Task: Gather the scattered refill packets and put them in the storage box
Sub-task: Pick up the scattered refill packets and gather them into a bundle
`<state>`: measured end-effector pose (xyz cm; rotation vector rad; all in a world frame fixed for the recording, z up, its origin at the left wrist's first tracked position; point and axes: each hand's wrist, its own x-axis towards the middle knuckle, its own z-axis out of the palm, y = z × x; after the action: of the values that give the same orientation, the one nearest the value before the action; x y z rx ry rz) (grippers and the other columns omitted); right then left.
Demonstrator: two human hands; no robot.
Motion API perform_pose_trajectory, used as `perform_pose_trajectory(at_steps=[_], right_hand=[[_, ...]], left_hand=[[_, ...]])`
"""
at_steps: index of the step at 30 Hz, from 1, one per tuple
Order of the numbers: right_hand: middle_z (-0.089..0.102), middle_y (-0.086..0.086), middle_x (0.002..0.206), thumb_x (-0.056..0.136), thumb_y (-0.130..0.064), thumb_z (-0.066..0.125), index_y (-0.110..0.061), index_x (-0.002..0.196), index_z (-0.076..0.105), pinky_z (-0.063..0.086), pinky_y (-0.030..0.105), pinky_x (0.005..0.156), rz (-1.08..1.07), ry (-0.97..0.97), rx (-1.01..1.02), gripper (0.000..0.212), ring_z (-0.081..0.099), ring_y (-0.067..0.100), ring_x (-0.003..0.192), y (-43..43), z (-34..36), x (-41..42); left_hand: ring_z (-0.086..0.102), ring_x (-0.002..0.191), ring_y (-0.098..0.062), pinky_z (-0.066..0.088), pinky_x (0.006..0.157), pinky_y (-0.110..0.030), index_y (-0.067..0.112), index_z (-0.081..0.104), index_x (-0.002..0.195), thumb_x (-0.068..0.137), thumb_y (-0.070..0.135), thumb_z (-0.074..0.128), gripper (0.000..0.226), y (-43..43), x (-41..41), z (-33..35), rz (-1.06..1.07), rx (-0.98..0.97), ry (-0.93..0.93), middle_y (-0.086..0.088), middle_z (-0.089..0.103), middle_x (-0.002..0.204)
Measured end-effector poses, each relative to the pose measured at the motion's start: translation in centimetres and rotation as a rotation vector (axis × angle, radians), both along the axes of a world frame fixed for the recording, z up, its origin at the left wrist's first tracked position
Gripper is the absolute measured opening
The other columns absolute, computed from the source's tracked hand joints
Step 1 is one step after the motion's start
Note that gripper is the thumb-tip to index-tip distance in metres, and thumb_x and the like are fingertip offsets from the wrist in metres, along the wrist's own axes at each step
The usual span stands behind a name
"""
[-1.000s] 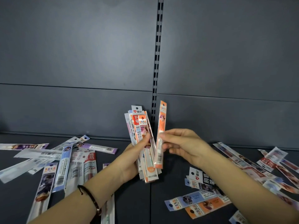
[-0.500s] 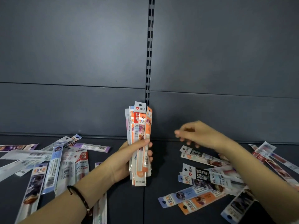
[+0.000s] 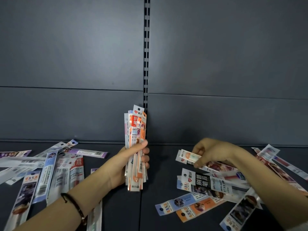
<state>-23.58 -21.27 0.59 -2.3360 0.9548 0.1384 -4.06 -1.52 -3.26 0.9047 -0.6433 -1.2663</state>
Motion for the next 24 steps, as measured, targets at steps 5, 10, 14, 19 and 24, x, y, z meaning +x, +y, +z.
perform_pose_trajectory(at_steps=[5, 10, 14, 19, 24], right_hand=[[0.075, 0.000, 0.082, 0.070, -0.020, 0.083, -0.021, 0.081, 0.073, 0.053, 0.033, 0.076, -0.055, -0.326, 0.045, 0.015, 0.068, 0.016, 0.074, 1.3, 1.6, 0.8], [0.071, -0.001, 0.067, 0.063, -0.021, 0.080, -0.018, 0.070, 0.072, 0.046, 0.023, 0.057, -0.184, -1.002, 0.324, 0.011, 0.061, 0.011, 0.058, 3.8, 4.2, 1.7], [0.065, -0.001, 0.063, 0.064, -0.022, 0.075, -0.017, 0.074, 0.072, 0.055, 0.028, 0.063, -0.264, -1.138, 0.725, 0.012, 0.062, 0.012, 0.059, 6.0, 4.1, 3.0], [0.074, 0.003, 0.071, 0.071, -0.019, 0.074, -0.013, 0.078, 0.071, 0.053, 0.029, 0.066, -0.233, -0.978, 0.756, 0.010, 0.068, 0.014, 0.063, 8.8, 2.3, 5.4], [0.076, 0.005, 0.079, 0.081, -0.021, 0.073, -0.012, 0.087, 0.072, 0.050, 0.022, 0.050, -0.276, -1.010, 0.705, 0.011, 0.068, 0.012, 0.059, 9.7, 1.7, 7.1]], left_hand=[[0.052, 0.053, -0.010, 0.052, 0.058, -0.027, 0.015, 0.054, 0.106, 0.067, 0.025, 0.081, 0.049, 0.1, -0.1, 0.1, 0.010, 0.007, -0.029, 0.000, 0.055, 0.069], [0.056, 0.058, -0.012, 0.053, 0.061, -0.029, 0.016, 0.058, 0.104, 0.070, 0.024, 0.075, 0.038, 0.3, -0.5, 0.4, 0.052, 0.005, -0.048, 0.000, 0.057, 0.071], [0.066, 0.075, -0.017, 0.055, 0.072, -0.033, 0.016, 0.063, 0.098, 0.070, 0.028, 0.076, 0.033, 0.5, -0.6, 0.5, 0.120, -0.010, -0.082, -0.001, 0.064, 0.075], [0.070, 0.097, -0.028, 0.056, 0.081, -0.041, 0.008, 0.064, 0.112, 0.078, 0.035, 0.070, 0.044, 0.9, -1.0, 0.9, 0.064, 0.058, -0.142, -0.014, 0.072, 0.107], [0.069, 0.102, -0.029, 0.057, 0.081, -0.041, 0.018, 0.064, 0.119, 0.083, 0.029, 0.062, 0.038, 1.4, -1.7, 1.2, -0.070, -0.003, -0.150, -0.016, 0.071, 0.113]])
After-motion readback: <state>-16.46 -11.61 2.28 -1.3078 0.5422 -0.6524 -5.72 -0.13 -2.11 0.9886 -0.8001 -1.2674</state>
